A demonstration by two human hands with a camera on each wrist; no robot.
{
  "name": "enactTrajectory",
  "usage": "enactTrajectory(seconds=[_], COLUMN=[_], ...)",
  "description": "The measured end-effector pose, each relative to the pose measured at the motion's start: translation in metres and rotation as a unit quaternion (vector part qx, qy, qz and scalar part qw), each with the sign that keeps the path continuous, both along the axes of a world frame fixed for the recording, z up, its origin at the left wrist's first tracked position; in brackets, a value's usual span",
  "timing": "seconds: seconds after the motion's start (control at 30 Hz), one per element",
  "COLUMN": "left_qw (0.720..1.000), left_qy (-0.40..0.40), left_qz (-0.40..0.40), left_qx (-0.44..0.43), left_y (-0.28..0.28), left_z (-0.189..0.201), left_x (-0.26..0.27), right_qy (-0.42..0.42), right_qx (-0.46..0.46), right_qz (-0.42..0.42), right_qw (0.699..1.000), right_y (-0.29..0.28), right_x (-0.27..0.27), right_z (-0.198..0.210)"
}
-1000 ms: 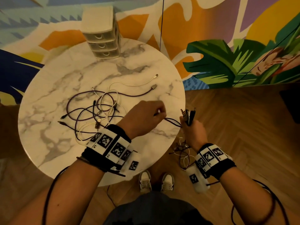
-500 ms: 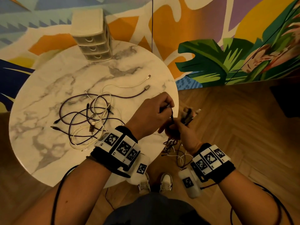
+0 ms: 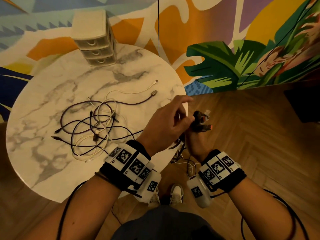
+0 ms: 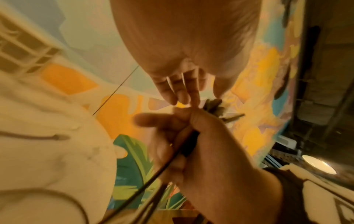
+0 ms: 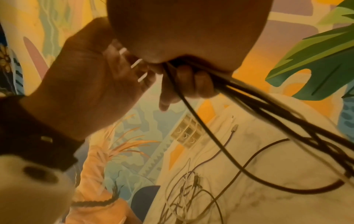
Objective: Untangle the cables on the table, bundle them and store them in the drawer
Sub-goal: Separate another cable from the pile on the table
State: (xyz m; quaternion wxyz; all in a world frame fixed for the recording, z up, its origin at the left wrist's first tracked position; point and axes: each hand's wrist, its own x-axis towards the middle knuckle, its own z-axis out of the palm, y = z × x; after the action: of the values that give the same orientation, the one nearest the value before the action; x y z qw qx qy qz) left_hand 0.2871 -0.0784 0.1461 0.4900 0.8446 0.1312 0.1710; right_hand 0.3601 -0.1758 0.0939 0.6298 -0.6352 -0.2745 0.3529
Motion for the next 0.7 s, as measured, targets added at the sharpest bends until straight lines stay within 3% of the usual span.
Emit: enactTrajectory(seconds=[0.1,0.2,0.33,0.43,0.5,0.6,0.7], left_qw=[0.995,0.97,0.933,0.916,0.916,0.935,0.937], left_qy=[0.068,0.213,0.258,0.361,0.382,0.352,0.281], left_qz=[0.031,-0.042,-0.132,-0.1,-0.069,0.043,0.19], left_qx=[-0.073,-0.111,-0.214,-0.143,-0.103,-0.007,0.084], left_y=[0.002,-0.005,-0.022,-0.014,0.008,0.05,0.065], left_z=[-0.023,-0.057,-0.109,-0.138,-0.146,-0.138,-0.103], left_x=[-0.004,-0.01,-0.023,-0.036,-0.055,-0.075,-0.056], right_qy=[0.028,0.067,0.058,0.116,0.156,0.156,0.041], right_qx=[-0.016,-0.022,-0.002,0.009,0.014,0.038,-0.008], right_qz=[-0.09,-0.099,-0.111,-0.167,-0.189,-0.232,-0.23], right_qw=[0.995,0.993,0.992,0.979,0.969,0.959,0.972], right_y=[0.004,0.004,0.001,-0.007,-0.017,-0.031,-0.036], right_x=[0.009,0.021,0.033,0.044,0.058,0.078,0.079], right_z=[0.009,0.016,0.023,0.024,0.022,0.018,0.019])
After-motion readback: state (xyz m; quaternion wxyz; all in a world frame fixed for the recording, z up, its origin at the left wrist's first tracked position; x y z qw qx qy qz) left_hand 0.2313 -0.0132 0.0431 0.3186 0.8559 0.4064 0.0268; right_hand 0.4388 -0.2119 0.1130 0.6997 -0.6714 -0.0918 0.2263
